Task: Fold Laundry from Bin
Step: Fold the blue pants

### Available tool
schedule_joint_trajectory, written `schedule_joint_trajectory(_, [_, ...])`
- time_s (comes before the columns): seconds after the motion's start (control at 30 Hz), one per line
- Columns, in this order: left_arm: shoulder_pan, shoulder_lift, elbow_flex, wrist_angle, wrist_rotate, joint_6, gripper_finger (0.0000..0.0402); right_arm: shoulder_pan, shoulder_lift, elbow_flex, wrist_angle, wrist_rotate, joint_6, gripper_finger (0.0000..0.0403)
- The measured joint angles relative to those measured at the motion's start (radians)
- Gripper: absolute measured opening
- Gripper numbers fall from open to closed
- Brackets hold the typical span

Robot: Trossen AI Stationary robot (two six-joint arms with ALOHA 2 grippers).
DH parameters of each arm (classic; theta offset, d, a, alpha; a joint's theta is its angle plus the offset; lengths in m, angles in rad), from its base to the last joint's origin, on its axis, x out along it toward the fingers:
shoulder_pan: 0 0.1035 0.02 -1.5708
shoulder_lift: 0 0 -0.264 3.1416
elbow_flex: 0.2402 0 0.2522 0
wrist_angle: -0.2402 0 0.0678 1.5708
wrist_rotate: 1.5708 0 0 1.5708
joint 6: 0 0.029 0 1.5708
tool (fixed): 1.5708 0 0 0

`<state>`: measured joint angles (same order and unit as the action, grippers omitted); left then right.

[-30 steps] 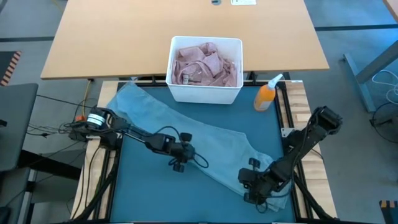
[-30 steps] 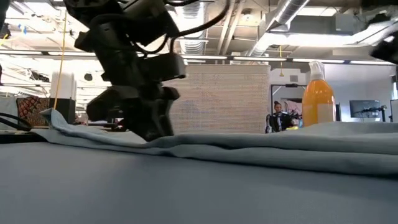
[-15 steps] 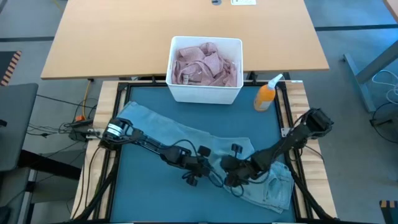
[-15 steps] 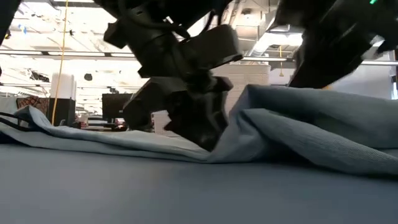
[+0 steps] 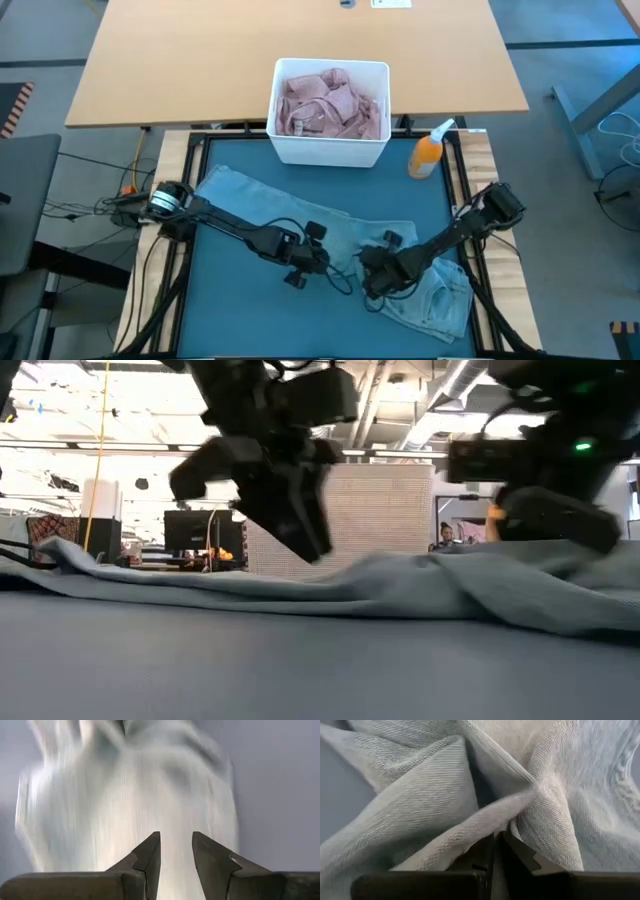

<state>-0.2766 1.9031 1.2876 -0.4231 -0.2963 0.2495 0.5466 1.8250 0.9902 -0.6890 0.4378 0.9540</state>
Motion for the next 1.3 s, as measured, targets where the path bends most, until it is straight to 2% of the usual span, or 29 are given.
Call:
schedule_joint_trajectory(0.13, [0.042, -0.033, -0.089, -0.028, 0.019, -0.079, 0.0102, 0.068, -0.041, -0.005, -0.153, -0.055, 0.175, 0.0065])
schedule_joint_trajectory(0.33, [0.107, -0.044, -0.268, 0.164, 0.092, -0.149, 0.0102, 0.162, -0.154, -0.01, -0.222, -0.147, 0.349, 0.0065])
schedule_joint_trajectory(0.43, [0.133, -0.043, -0.327, 0.306, 0.137, -0.154, 0.0102, 0.196, -0.223, -0.01, -0.247, -0.142, 0.393, 0.0065])
schedule_joint_trajectory(0.57, [0.156, -0.04, -0.328, 0.352, 0.144, -0.109, 0.0102, 0.224, -0.315, 0.005, -0.258, -0.044, 0.398, 0.0065])
schedule_joint_trajectory(0.7, [0.178, -0.037, -0.328, 0.372, 0.154, -0.066, 0.0103, 0.221, -0.379, 0.042, -0.243, 0.146, 0.282, 0.0065])
schedule_joint_trajectory(0.77, [0.188, -0.038, -0.328, 0.371, 0.169, -0.062, 0.0103, 0.198, -0.398, 0.05, -0.182, 0.248, 0.178, 0.0065])
schedule_joint_trajectory(0.83, [0.195, -0.052, -0.329, 0.363, 0.197, -0.06, 0.0103, 0.147, -0.396, 0.051, -0.082, 0.294, 0.027, 0.0065])
schedule_joint_trajectory(1.03, [0.193, -0.168, -0.258, 0.204, 0.221, -0.024, 0.0103, -0.051, -0.256, 0.05, 0.256, 0.214, -0.391, 0.0065])
schedule_joint_trajectory(1.13, [0.188, -0.259, -0.224, 0.073, 0.22, -0.024, 0.0103, -0.113, -0.178, 0.037, 0.419, 0.189, -0.496, 0.0065])
schedule_joint_trajectory(1.3, [0.179, -0.415, -0.211, -0.192, 0.164, -0.081, 0.0103, -0.21, -0.038, -0.021, 0.764, 0.003, -0.602, 0.0065])
